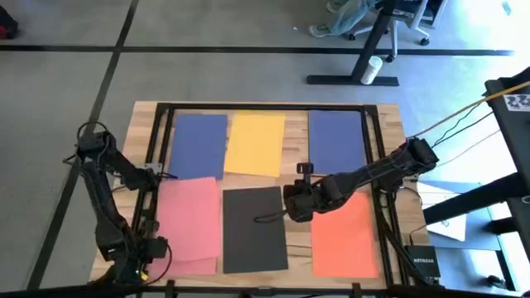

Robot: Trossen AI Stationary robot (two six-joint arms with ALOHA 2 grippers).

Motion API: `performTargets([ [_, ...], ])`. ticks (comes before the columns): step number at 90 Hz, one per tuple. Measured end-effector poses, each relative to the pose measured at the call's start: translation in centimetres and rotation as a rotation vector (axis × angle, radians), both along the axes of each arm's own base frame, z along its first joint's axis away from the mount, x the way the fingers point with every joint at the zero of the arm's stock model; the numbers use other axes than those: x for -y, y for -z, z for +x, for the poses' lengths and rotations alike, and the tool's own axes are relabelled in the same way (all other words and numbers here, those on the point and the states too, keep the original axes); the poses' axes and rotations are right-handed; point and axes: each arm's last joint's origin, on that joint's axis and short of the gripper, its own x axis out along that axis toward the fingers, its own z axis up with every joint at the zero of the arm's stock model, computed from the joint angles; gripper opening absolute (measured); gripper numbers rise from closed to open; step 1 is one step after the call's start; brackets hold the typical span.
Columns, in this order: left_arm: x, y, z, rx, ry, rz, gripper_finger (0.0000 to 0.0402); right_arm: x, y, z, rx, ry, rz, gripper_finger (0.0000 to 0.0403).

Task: Organize paper
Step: Stack the pink paper on top of the other pink paper

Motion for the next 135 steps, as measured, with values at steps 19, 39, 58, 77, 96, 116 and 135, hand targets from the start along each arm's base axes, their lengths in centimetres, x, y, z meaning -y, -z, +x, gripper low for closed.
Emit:
performTargets([
  [19,0.5,0.7,0.0,-0.049,0.094,0.003,0.0000,0.4,0.0,0.1,-0.002,0.012,0.001,0.0000],
  [39,0.9,1.4,0.4,-0.085,0.207,-0.004,0.0000,0.6,0.0,0.2,-0.005,0.018,0.002,0.0000],
  [58,1.0,2.2,0.8,-0.127,0.346,0.011,0.0000,0.6,0.0,0.2,-0.006,0.018,0.006,0.0000],
  [77,1.5,2.2,1.2,-0.142,0.427,0.017,0.0000,0.6,0.1,0.2,-0.007,0.018,0.009,0.0000],
  [96,2.0,1.6,1.8,-0.149,0.491,0.043,0.0000,0.8,0.1,0.2,-0.008,0.023,0.012,0.0000],
  [116,2.6,0.6,3.1,-0.127,0.529,0.064,0.0000,1.0,0.1,0.3,-0.010,0.029,0.019,0.0000],
  [135,3.1,-0.6,4.7,-0.031,0.519,0.042,0.0000,1.0,0.1,0.3,-0.011,0.028,0.019,0.0000],
])
